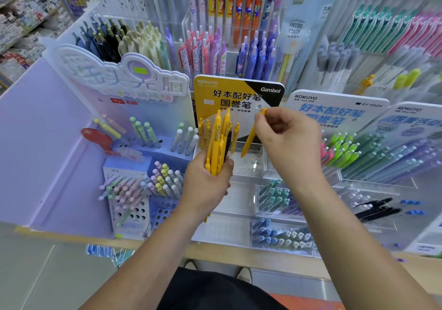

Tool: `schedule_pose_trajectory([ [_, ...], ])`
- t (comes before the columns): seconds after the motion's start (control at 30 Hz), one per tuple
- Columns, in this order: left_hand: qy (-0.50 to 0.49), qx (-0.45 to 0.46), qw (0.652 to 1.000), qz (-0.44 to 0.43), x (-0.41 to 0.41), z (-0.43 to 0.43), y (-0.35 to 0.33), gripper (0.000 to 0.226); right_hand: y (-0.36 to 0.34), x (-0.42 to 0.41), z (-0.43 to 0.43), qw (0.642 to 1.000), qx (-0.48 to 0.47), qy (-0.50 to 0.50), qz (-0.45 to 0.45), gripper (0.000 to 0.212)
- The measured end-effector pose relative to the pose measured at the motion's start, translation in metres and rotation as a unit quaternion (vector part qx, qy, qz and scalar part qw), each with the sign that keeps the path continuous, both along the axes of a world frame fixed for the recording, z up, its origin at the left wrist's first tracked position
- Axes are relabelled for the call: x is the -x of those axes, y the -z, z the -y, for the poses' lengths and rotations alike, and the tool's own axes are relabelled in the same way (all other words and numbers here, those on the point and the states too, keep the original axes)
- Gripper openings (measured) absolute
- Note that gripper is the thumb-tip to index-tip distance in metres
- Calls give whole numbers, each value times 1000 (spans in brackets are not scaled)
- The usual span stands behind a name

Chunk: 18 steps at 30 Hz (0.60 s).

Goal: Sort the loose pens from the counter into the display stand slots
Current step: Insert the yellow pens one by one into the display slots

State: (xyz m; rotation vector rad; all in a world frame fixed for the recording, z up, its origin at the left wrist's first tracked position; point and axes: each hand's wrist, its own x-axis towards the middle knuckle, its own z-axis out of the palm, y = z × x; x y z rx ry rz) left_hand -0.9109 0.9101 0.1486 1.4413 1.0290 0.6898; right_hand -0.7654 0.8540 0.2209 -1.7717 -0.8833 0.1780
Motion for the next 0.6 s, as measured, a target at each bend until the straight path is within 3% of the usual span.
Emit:
schedule_pose_trajectory([
  [0.13,-4,-2,1000,3,3,1,0,23,17,-2,-11,1000,24,5,8,14],
  [0.37,-17,32,999,39,11,-1,1,9,22,-2,-16,999,30,23,-2,11],
  [0.6,-20,46,998,44,15,-3,1,8,26,-4,-13,999,21,31,-1,13],
])
